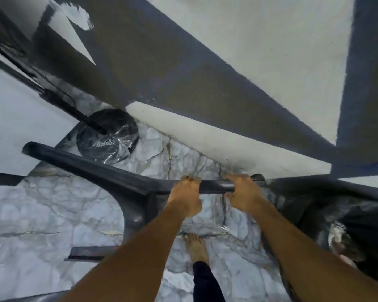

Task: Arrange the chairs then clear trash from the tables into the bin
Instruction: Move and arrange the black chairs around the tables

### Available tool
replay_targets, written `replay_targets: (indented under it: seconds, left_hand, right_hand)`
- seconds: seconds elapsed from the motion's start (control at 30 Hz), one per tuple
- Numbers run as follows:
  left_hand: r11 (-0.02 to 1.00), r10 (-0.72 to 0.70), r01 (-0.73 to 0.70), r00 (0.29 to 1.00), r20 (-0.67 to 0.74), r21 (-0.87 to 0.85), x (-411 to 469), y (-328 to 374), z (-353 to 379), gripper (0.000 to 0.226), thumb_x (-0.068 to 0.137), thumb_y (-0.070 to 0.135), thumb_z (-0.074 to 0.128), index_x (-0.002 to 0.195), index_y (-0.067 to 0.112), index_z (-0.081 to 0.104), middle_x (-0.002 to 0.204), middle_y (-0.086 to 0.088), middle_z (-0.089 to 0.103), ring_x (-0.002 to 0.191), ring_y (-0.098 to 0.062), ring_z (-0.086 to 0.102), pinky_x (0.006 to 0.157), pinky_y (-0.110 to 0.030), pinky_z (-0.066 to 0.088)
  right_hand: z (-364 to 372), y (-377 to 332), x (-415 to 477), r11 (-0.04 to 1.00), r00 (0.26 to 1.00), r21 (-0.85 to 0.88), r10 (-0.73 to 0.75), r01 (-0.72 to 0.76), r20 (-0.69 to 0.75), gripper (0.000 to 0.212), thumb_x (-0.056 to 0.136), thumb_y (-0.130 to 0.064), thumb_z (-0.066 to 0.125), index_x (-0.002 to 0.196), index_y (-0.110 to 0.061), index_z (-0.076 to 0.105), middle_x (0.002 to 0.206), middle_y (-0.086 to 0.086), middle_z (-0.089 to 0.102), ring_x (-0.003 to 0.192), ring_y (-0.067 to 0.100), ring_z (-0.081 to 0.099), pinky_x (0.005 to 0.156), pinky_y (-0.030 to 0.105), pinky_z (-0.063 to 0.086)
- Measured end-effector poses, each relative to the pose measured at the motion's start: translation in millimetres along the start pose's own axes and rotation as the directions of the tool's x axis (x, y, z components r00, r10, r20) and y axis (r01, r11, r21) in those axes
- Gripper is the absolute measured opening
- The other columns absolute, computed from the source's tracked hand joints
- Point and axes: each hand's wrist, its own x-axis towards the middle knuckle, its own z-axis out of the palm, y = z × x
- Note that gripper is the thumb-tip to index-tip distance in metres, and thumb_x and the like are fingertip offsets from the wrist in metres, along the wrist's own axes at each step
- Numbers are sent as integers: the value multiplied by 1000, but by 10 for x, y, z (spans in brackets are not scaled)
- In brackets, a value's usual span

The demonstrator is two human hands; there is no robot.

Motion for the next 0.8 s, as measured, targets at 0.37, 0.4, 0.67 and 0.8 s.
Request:
replay_targets:
  seconds: [0.37, 0.4, 0.67, 0.8]
  left_hand:
    - [999, -4, 8, 996, -87, 53, 841, -142, 703, 39, 92, 10, 61, 130, 21, 57, 117, -10, 65, 110, -29, 54, 99, -37, 38]
    - [999, -44, 42, 996, -72, -24, 797, -153, 643, 35, 93, 9, 60, 126, 20, 61, 114, -12, 65, 108, -30, 55, 96, -38, 43]
    - [956, -141, 111, 986, -91, -272, -143, -499, -257, 20, 81, 1, 65, 93, 10, 78, 89, -9, 74, 85, -27, 68, 81, -31, 55]
    - [934, -185, 125, 970, -155, -336, -709, -735, -610, 20, 80, -1, 66, 91, 10, 79, 87, -5, 74, 85, -21, 67, 84, -34, 55]
  right_hand:
    - [424, 565, 667, 912, 991, -409, 89, -42, 97, 56, 84, -22, 67, 136, -29, 46, 136, -1, 50, 133, 22, 34, 106, 56, 26]
    - [391, 544, 636, 904, 990, -426, 68, -9, 122, 57, 83, -21, 67, 135, -29, 46, 136, -1, 48, 134, 21, 31, 107, 57, 24]
    - [-228, 54, 112, 896, 968, -369, -224, 249, 110, 48, 77, -8, 65, 120, -28, 56, 120, -4, 65, 110, 19, 59, 95, 34, 39]
    - [-534, -536, -192, 806, 927, -471, -368, 359, 78, 46, 81, -4, 58, 121, -27, 60, 111, 2, 68, 97, 24, 63, 81, 32, 49]
